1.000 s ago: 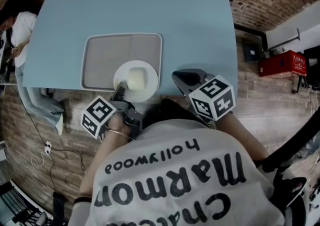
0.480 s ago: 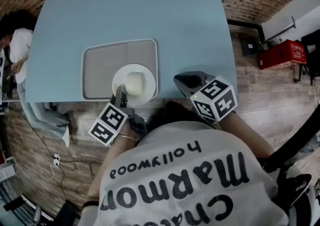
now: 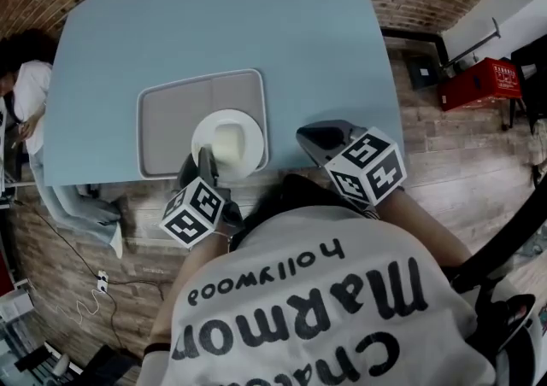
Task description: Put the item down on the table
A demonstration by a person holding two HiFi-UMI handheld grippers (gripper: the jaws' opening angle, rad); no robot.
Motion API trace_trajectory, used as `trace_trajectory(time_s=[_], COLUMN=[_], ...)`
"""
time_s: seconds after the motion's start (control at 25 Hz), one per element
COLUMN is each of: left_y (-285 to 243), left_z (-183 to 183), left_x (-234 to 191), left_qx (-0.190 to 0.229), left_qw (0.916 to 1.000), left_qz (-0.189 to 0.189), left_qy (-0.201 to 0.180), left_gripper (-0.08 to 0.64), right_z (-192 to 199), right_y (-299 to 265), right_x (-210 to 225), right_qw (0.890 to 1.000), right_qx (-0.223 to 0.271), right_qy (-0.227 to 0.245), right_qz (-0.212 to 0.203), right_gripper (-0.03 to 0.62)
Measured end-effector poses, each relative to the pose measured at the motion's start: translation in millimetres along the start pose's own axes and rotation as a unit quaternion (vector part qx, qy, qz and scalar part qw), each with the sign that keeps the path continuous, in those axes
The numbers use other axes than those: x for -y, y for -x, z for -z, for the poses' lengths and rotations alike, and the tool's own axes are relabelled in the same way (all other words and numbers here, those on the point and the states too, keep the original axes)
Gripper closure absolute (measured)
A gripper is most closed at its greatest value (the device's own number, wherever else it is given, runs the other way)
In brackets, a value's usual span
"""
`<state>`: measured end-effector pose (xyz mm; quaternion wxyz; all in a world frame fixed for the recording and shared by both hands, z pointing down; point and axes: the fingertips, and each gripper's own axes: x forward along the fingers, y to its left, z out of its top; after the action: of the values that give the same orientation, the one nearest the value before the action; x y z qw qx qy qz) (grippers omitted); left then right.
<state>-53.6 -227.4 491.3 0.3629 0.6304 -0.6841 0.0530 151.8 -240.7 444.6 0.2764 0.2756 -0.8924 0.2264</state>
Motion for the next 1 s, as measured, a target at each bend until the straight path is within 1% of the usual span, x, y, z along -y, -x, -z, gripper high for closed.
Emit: trace_trajectory(time_s=[0.2, 0.28, 0.32, 0.4, 0.48, 0.52, 0.72, 0.76, 0.88, 0.92, 1.0], left_y=[0, 1, 1, 0, -2, -3, -5, -5, -8, -8, -8], left_z=[-1, -1, -2, -4, -5, -5, -3, -2, -4, -4, -4], left_x=[2, 3, 3, 4, 6, 6, 9, 11, 18, 19, 19], left_qx=[-0.001, -0.003, -0.003, -0.003, -0.004, -0.005, -0.018, -0.022, -0.021, -0.019, -0.016], left_qw=[1.0, 0.9999, 0.9996, 0.9971, 0.9917, 0.9894, 0.9825, 0.9793, 0.9657, 0.963, 0.9615], left_qz=[0.001, 0.001, 0.0, -0.006, -0.012, -0.014, -0.016, -0.016, -0.014, -0.014, -0.013], left_qy=[-0.006, -0.016, -0.029, -0.076, -0.128, -0.145, -0.185, -0.2, -0.258, -0.268, -0.274], left_gripper=[0.468, 0.468, 0.468, 0.466, 0.466, 0.465, 0.46, 0.459, 0.456, 0.456, 0.456], right_z=[-1, -3, -4, -5, -6, -7, -8, -8, -8, -8, -9], right_y=[-1, -1, -2, -3, -4, -4, -5, -5, -7, -7, -8], right_x=[-1, -1, -2, -2, -3, -3, -3, -2, -3, -4, -5], right_qw=[1.0, 1.0, 1.0, 1.0, 1.0, 1.0, 1.0, 1.0, 1.0, 1.0, 1.0], right_qx=[0.001, 0.001, 0.002, 0.002, 0.003, 0.003, 0.001, 0.001, 0.001, 0.0, 0.0], right_qy=[-0.001, 0.0, 0.0, 0.001, 0.002, 0.003, 0.003, 0.002, 0.002, 0.003, 0.004], right_qz=[-0.002, -0.002, -0.002, -0.003, -0.003, -0.003, -0.003, -0.002, -0.002, -0.003, -0.003], right_gripper=[0.581, 0.581, 0.581, 0.581, 0.581, 0.581, 0.581, 0.581, 0.581, 0.581, 0.581])
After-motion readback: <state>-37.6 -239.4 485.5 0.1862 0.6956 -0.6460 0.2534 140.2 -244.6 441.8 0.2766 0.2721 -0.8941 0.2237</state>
